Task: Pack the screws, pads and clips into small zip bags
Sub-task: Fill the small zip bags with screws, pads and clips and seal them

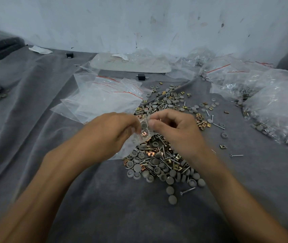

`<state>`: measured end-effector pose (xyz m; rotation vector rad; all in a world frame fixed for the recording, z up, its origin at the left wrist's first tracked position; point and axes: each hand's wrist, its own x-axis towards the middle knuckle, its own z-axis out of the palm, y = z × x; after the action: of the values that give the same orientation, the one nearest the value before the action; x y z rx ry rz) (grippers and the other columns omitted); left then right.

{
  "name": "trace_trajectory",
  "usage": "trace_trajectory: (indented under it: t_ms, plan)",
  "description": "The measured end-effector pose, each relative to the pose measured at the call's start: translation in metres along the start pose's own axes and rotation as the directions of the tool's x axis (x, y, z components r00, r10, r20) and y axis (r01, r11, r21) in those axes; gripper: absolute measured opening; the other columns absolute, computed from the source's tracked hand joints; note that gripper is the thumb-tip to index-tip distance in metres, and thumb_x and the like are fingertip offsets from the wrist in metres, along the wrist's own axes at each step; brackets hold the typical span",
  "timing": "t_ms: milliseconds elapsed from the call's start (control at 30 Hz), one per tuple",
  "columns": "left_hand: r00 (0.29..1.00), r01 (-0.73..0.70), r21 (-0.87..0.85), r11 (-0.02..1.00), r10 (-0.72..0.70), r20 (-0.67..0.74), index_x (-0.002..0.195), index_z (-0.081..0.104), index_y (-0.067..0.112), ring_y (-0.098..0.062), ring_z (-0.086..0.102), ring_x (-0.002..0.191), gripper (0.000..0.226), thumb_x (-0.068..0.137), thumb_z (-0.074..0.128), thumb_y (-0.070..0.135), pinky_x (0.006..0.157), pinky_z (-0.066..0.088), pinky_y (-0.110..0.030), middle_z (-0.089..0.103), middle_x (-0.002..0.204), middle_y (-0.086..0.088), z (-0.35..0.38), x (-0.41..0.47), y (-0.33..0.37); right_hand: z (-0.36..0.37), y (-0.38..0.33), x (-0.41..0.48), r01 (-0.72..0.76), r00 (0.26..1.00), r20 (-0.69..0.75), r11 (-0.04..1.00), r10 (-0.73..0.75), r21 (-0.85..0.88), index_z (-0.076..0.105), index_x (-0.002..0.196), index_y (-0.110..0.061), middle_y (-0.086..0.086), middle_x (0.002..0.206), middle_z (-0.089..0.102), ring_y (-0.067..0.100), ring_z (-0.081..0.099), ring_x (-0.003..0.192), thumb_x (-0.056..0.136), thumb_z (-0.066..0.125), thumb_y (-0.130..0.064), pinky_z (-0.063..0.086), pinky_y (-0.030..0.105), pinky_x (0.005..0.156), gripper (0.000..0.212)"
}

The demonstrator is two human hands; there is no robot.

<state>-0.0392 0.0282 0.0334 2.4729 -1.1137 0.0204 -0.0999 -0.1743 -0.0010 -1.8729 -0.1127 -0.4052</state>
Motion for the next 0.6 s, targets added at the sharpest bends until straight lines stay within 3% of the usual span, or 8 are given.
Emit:
trace_trajectory:
  t_ms: [67, 200, 333, 433, 600]
  plan:
    - [1.000, -0.008, -0.002, 1.000, 0.008, -0.008, 0.106, 0.068, 0.031, -0.011, 0.055, 0.091, 0.017, 0.101, 0.055, 0.021, 0.079, 0.041, -0.032, 0.061, 0.095, 0.018, 0.000, 0.000, -0.001, 0.003, 0.003, 0.001, -0.007, 0.999, 0.041, 1.000, 0.008, -0.027, 0.079, 0.095, -0.027, -0.002, 0.063, 0.045, 0.009, 0.040, 0.058, 0.093, 0.073, -0.020, 0.036, 0.023, 0.054, 0.009]
    - [0.999, 0.014, -0.017, 1.000, -0.015, -0.042, 0.107, 0.068, 0.031, -0.009, 0.054, 0.091, 0.019, 0.102, 0.053, 0.020, 0.078, 0.039, -0.029, 0.063, 0.099, 0.016, -0.003, -0.001, -0.006, -0.008, 0.013, 0.000, -0.030, 0.998, -0.059, 0.985, 0.020, -0.171, 0.073, 0.088, -0.026, -0.014, 0.059, 0.050, 0.002, 0.042, 0.055, 0.094, 0.071, -0.026, 0.036, 0.017, 0.052, 0.006]
    - [0.998, 0.021, -0.016, 1.000, -0.022, -0.061, 0.108, 0.069, 0.030, -0.011, 0.057, 0.094, 0.019, 0.103, 0.053, 0.020, 0.082, 0.040, -0.029, 0.067, 0.103, 0.012, -0.006, -0.001, -0.006, -0.011, 0.020, -0.004, 0.004, 0.988, 0.134, 0.849, 0.079, -0.528, 0.069, 0.086, -0.033, -0.016, 0.077, 0.057, -0.002, 0.054, 0.072, 0.091, 0.071, -0.037, 0.039, 0.012, 0.062, 0.007]
    - [0.998, 0.028, -0.012, 1.000, -0.028, -0.054, 0.108, 0.068, 0.032, -0.008, 0.055, 0.093, 0.019, 0.103, 0.052, 0.022, 0.079, 0.038, -0.027, 0.066, 0.103, 0.014, -0.007, -0.002, -0.005, -0.003, 0.023, -0.006, 0.082, 0.949, 0.281, 0.748, 0.143, -0.659, 0.073, 0.097, -0.033, -0.013, 0.092, 0.055, 0.005, 0.054, 0.090, 0.092, 0.069, -0.040, 0.048, 0.032, 0.081, 0.009]
    - [0.998, 0.038, -0.015, 0.999, -0.038, -0.047, 0.108, 0.067, 0.033, -0.010, 0.056, 0.097, 0.020, 0.104, 0.050, 0.023, 0.082, 0.039, -0.028, 0.066, 0.104, 0.014, -0.010, -0.003, -0.004, 0.006, 0.025, -0.004, 0.114, 0.944, 0.288, 0.666, 0.157, -0.737, 0.068, 0.121, -0.034, -0.009, 0.102, 0.052, 0.017, 0.051, 0.107, 0.094, 0.065, -0.045, 0.045, 0.037, 0.092, 0.029]
